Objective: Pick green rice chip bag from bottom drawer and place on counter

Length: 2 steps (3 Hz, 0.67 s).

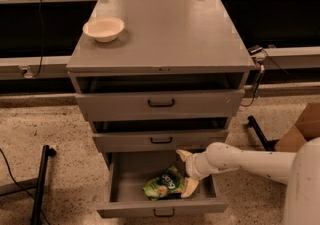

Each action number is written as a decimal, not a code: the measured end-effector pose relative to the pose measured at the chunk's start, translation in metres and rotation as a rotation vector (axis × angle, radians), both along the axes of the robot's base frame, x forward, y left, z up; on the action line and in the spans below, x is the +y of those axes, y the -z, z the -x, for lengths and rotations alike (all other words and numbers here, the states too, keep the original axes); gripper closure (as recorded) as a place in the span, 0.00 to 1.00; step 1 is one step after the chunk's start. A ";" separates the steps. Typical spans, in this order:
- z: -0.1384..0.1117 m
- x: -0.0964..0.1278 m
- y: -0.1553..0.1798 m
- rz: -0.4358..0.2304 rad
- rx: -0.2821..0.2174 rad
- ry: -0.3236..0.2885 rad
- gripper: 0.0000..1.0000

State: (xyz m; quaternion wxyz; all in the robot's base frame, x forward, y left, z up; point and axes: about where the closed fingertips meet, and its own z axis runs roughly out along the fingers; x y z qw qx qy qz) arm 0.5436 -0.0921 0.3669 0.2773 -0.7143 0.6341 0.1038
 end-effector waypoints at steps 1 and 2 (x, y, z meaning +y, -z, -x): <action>-0.012 -0.002 0.034 0.028 0.003 -0.008 0.15; -0.020 -0.003 0.061 0.042 0.017 -0.033 0.37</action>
Offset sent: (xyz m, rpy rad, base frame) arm 0.0313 -0.0072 -0.0868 -0.0589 0.0275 0.0588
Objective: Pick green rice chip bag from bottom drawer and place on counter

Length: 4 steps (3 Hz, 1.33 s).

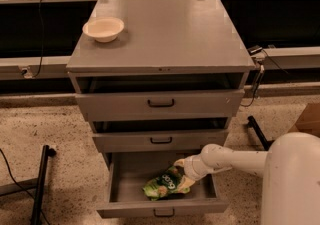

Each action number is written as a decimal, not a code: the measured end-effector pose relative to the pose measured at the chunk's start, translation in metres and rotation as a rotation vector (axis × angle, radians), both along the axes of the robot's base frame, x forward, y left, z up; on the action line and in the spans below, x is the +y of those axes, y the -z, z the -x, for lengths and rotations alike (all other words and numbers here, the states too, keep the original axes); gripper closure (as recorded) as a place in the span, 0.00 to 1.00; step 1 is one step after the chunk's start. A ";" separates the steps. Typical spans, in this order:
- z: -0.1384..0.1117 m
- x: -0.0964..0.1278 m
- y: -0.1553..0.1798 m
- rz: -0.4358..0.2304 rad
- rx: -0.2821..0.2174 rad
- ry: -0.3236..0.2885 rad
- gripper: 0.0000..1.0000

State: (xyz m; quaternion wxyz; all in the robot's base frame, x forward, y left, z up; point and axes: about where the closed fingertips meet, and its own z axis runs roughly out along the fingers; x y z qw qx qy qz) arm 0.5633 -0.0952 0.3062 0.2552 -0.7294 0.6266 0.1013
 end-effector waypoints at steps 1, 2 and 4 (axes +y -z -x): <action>-0.009 0.004 0.028 0.008 0.025 -0.029 0.37; -0.020 0.010 0.055 0.002 0.041 -0.035 0.27; -0.033 0.026 0.105 -0.006 0.084 -0.013 0.25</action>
Offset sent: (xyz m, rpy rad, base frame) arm 0.0373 0.0153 -0.0889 0.0038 0.0566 0.0364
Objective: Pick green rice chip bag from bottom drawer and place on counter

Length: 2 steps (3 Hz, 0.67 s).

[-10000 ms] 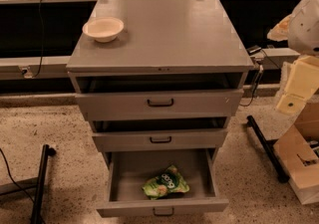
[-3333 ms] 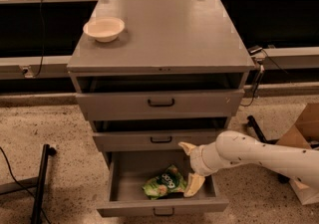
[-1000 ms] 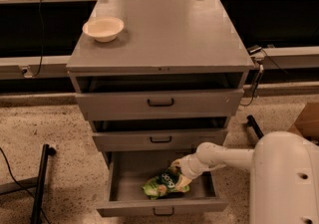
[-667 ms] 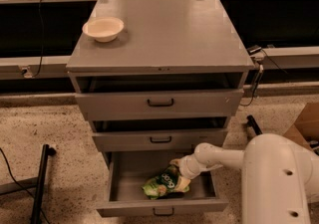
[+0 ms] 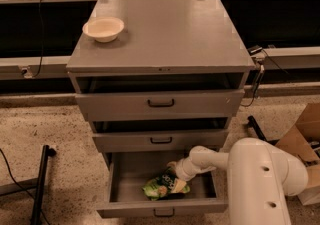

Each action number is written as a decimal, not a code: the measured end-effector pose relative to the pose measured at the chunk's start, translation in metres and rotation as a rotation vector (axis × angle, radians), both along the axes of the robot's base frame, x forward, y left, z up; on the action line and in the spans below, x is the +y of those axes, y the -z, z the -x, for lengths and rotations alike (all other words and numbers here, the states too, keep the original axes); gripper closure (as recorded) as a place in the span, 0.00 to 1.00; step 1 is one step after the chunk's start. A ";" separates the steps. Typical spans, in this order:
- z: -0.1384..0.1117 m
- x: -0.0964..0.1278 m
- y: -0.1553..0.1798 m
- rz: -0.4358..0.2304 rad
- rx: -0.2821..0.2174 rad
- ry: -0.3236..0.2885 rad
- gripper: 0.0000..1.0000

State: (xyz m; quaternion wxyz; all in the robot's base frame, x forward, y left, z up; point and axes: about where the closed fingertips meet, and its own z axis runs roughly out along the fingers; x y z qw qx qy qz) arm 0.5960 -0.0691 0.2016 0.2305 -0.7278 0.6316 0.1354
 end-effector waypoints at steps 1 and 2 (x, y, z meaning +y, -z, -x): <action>-0.001 0.006 0.023 0.007 0.036 -0.011 0.25; 0.000 0.013 0.043 0.016 0.079 -0.039 0.24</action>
Offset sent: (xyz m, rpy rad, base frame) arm 0.0037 0.0182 -0.0615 -0.0276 0.1191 0.0677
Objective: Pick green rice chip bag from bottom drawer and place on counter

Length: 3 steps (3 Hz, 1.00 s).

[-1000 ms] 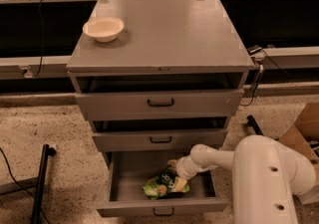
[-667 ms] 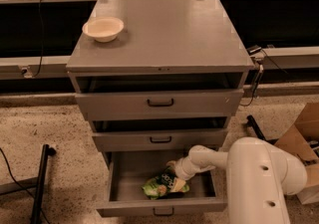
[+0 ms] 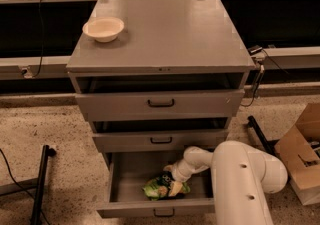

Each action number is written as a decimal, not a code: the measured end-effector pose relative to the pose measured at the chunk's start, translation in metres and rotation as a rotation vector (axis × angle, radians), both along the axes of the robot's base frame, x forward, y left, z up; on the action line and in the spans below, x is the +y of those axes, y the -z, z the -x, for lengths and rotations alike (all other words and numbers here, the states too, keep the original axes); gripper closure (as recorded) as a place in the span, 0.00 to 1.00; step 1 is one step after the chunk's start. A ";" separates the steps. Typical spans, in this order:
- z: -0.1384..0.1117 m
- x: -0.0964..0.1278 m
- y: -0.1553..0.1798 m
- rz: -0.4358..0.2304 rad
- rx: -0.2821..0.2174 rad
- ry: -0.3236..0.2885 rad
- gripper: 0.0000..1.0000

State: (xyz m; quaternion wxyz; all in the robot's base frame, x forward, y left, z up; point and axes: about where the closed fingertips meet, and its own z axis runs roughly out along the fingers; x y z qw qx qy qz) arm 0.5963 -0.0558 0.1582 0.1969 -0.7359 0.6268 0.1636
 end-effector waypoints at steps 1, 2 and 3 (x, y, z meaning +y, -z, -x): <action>0.000 0.004 0.013 0.005 0.037 -0.017 0.25; 0.000 0.004 0.021 0.007 0.064 -0.026 0.44; -0.003 0.000 0.018 -0.010 0.056 -0.016 0.67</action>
Offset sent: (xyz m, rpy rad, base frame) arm 0.0060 0.0014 -0.0268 -0.0123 0.0848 0.0325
